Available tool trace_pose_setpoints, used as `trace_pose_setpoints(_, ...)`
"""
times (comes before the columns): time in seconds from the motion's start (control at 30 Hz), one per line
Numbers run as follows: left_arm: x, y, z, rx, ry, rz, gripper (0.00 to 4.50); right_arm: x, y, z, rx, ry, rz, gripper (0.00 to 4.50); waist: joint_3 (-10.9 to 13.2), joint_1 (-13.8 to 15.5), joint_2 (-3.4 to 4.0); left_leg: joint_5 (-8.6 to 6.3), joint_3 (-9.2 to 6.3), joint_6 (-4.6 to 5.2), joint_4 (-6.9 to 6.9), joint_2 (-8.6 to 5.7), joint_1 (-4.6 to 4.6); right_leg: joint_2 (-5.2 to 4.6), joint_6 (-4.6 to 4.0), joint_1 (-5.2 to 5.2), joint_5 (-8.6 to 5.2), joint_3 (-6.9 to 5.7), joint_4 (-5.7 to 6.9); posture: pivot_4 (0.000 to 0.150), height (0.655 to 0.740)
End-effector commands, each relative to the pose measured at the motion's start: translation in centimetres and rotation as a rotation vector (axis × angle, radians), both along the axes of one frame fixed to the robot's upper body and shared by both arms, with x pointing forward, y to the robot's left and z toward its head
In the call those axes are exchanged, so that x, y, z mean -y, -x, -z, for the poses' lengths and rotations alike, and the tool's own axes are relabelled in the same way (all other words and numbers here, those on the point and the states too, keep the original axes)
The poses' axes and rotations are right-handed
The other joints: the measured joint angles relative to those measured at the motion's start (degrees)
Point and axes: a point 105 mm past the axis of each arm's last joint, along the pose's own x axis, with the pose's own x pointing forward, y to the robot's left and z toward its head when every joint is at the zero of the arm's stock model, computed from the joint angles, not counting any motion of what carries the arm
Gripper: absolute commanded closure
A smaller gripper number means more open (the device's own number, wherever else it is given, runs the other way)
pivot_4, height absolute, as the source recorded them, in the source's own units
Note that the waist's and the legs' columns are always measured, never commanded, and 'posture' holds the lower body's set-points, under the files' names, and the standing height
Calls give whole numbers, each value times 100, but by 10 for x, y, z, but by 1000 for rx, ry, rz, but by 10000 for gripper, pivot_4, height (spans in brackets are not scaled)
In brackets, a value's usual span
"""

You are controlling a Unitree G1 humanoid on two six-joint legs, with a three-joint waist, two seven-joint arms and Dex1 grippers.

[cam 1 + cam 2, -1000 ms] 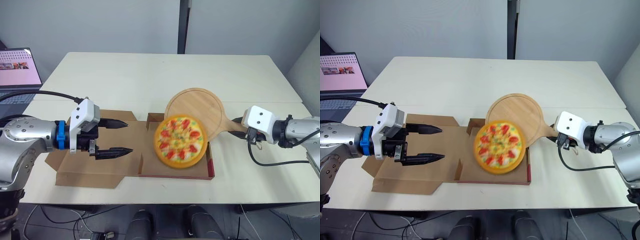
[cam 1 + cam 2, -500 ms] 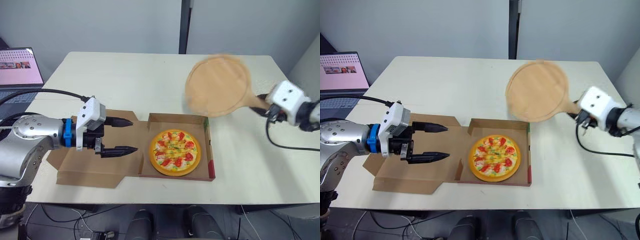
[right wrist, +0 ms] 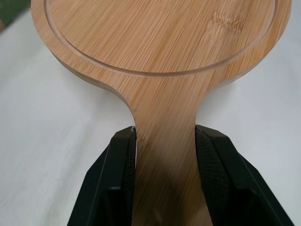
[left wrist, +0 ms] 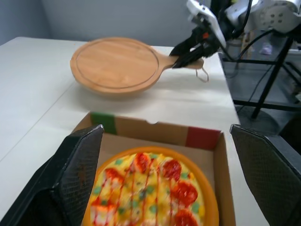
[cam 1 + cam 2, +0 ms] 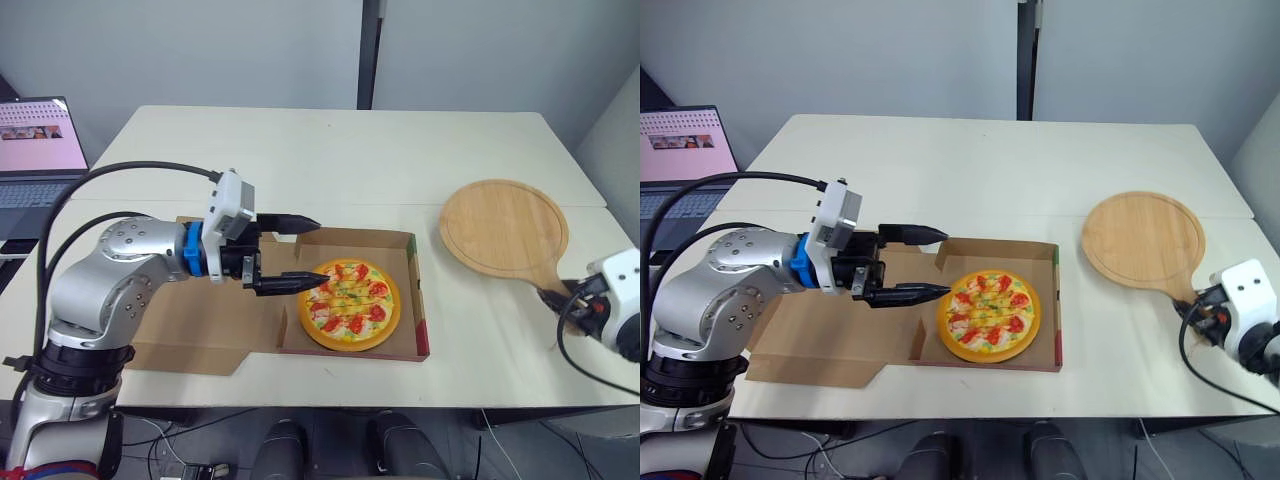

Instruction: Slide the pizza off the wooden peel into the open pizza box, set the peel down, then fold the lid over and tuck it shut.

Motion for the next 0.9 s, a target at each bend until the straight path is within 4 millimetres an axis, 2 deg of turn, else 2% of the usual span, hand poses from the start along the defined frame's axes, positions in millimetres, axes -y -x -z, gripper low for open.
trace_pose_setpoints(0.03,10,7,-8,15,29,61,0,5,6,-4,30,21,55,29343,-1,-2,3,0,2,0,0,-1,-1,0,0,0,0,1,0,1500,7306)
trace_pose_setpoints(0.3,15,16,-8,-5,25,127,0,15,5,19,-30,-52,154,29343,-2,-4,3,0,2,0,0,-1,-1,1,0,0,0,1,-1,1500,7306)
trace_pose_setpoints(0.37,15,19,-9,-1,19,142,0,17,8,23,-55,-67,169,22021,-1,3,3,0,2,0,0,-2,-3,1,0,0,0,1,-3,1500,7306)
trace_pose_setpoints(0.47,16,22,-9,-1,16,157,0,23,17,26,-91,-88,173,14276,-2,9,2,0,1,0,-1,-2,-3,0,0,0,0,1,-4,1500,7306)
trace_pose_setpoints(0.5,16,23,-9,0,15,160,0,25,20,23,-93,-81,166,9513,-2,16,3,0,1,0,-1,-2,-3,0,0,1,0,0,-4,1500,7306)
trace_pose_setpoints(0.6,14,25,-9,0,11,162,0,27,26,16,-99,-55,119,204,-2,24,2,0,3,0,0,-3,-3,0,0,1,-1,2,-6,1500,7306)
trace_pose_setpoints(0.63,14,25,-9,-1,10,162,0,26,27,14,-100,-54,111,204,-3,18,1,0,4,0,0,-3,-2,0,0,1,-1,3,-6,1500,7306)
trace_pose_setpoints(0.7,10,25,-8,-1,1,143,0,21,21,-4,-44,3,25,204,-3,-1,2,0,3,0,0,0,0,2,0,2,-1,2,-5,1500,7306)
trace_pose_setpoints(0.8,0,20,-7,3,3,67,0,-3,-1,-36,90,97,-163,204,-5,-78,7,0,11,0,-1,0,5,3,1,3,-1,9,-4,1500,7306)
trace_pose_setpoints(0.9,-9,11,-6,16,34,-49,0,-26,-20,-51,172,150,-302,204,-3,-104,2,0,9,0,-1,8,14,12,2,8,0,9,-3,1500,7306)
